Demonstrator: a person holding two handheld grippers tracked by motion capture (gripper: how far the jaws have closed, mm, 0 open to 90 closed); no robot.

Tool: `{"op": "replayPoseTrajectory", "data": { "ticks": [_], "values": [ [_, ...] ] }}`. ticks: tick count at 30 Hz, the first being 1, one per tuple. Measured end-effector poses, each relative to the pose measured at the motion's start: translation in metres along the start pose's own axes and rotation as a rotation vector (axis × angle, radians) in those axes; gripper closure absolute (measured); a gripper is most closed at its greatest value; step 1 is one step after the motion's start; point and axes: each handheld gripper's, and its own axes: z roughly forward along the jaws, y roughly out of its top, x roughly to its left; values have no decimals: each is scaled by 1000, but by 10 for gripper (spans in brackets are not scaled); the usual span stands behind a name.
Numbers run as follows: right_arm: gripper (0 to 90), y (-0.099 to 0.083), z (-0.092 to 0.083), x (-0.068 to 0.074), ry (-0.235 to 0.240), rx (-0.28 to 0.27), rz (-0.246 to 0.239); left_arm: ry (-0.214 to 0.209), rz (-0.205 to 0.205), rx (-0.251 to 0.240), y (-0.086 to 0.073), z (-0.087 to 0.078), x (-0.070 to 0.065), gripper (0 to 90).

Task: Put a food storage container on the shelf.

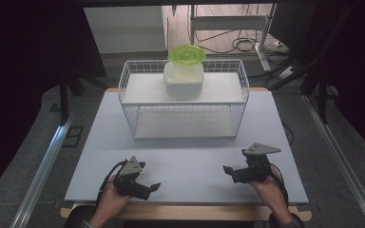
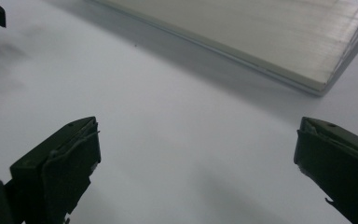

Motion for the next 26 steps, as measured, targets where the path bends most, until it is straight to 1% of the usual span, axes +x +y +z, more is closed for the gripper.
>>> {"op": "replayPoseTrajectory", "data": {
  "ticks": [4, 10, 14, 20, 24, 26],
  "values": [
    [4, -6, 3, 0, -2, 24, 5, 0, 0, 5, 0, 1, 0, 29],
    [3, -13, 11, 1, -2, 63, -1, -2, -1, 9, -1, 1, 0, 28],
    [1, -17, 18, 3, 8, 102, 0, -4, 0, 9, -1, 2, 0, 28],
    [0, -21, 26, 7, 12, 149, -23, -6, 0, 11, -1, 2, 0, 28],
    [0, -20, 26, 9, 8, 153, -33, -5, -2, 9, -1, 2, 0, 28],
    [0, -20, 26, 8, 6, 143, -25, -3, -1, 9, 0, 2, 0, 28]
  ]
}}
